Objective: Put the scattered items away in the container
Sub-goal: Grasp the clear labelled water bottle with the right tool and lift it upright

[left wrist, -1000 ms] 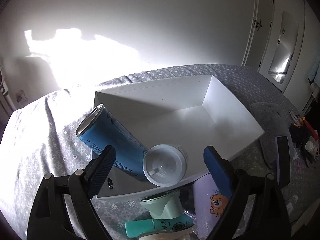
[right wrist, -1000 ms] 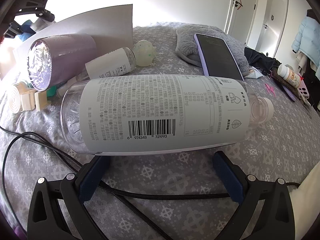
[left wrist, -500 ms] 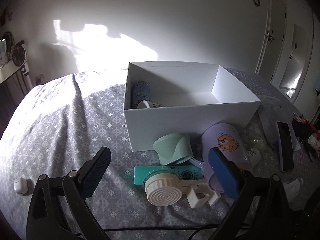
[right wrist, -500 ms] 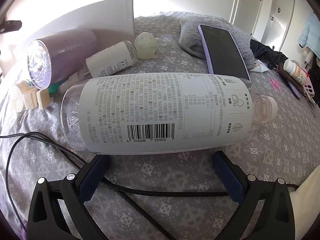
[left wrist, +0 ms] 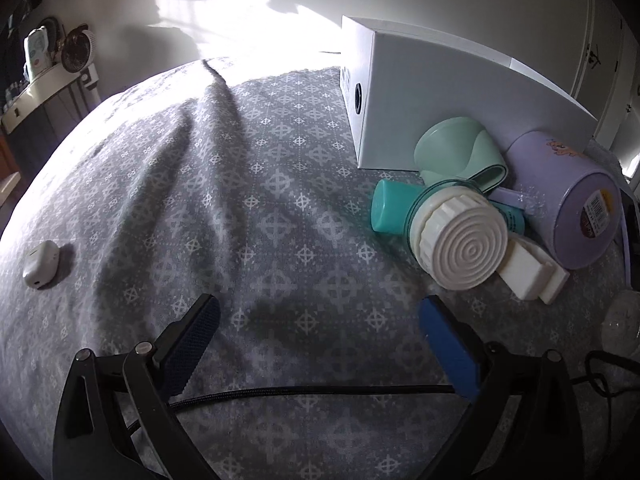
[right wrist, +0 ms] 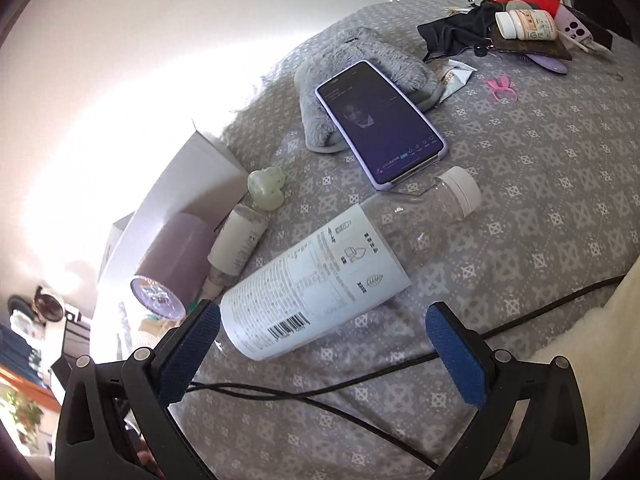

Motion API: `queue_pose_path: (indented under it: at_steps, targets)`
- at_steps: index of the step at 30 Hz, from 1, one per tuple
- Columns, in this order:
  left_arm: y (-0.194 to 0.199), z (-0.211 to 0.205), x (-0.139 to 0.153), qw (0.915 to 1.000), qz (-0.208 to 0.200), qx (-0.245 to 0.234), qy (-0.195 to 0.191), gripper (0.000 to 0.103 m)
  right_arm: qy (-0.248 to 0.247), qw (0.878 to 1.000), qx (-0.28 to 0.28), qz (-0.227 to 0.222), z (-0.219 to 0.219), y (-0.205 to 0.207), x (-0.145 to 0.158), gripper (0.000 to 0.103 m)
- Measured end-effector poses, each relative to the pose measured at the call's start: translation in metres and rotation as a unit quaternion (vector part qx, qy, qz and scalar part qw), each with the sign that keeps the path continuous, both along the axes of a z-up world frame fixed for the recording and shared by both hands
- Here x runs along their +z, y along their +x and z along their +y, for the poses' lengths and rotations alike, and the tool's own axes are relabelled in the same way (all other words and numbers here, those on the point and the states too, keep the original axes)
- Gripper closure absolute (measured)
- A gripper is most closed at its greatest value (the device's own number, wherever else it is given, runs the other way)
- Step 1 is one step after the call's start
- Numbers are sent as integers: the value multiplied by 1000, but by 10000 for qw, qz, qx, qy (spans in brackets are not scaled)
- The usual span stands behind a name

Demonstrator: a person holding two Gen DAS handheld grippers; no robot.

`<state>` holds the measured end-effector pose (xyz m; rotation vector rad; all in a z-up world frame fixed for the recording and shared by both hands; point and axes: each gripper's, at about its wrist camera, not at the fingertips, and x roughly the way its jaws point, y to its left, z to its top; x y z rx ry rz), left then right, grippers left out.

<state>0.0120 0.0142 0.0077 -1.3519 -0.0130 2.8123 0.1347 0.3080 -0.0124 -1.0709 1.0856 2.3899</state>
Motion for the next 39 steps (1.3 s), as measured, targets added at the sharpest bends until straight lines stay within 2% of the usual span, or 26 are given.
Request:
queue_pose_path:
  at_steps: [3, 9, 14, 17, 19, 21, 24, 26, 31, 39]
  targets:
    - [6, 3, -8, 9997, 73, -185, -157, 0, -352, 9991, -178, -162, 3, -20, -13, 0]
    - [9, 9, -12, 9993, 131, -228, -261, 0, -461, 9949, -768, -460, 11, -47, -33, 1]
    - [11, 9, -12, 9993, 152, -230, -266, 0, -77, 9909, -1049, -836, 5, -66, -37, 1]
    - [10, 7, -12, 9993, 155, -230, -265, 0, 44, 9910, -1116, -743, 2, -63, -35, 11]
    - [10, 7, -12, 9992, 157, -230, -270, 0, -5, 9932, -997, -606, 5, -57, -35, 30]
    - [9, 6, -12, 9992, 155, -229, -286, 0, -122, 9948, -862, -519, 7, -49, -33, 38]
    - [8, 6, -13, 9992, 156, -229, -289, 0, -419, 9957, -714, -411, 10, -35, -31, 39]
    - [8, 6, -13, 9992, 157, -229, -289, 0, -445, 9968, -599, -282, 7, -26, -26, 39]
    - [8, 6, -13, 9992, 159, -229, -289, 0, 93, 9999, -79, 87, -16, -25, -4, 40]
    - [9, 6, -13, 9992, 160, -227, -292, 0, 807, 9940, 485, 555, -45, -29, 29, 40]
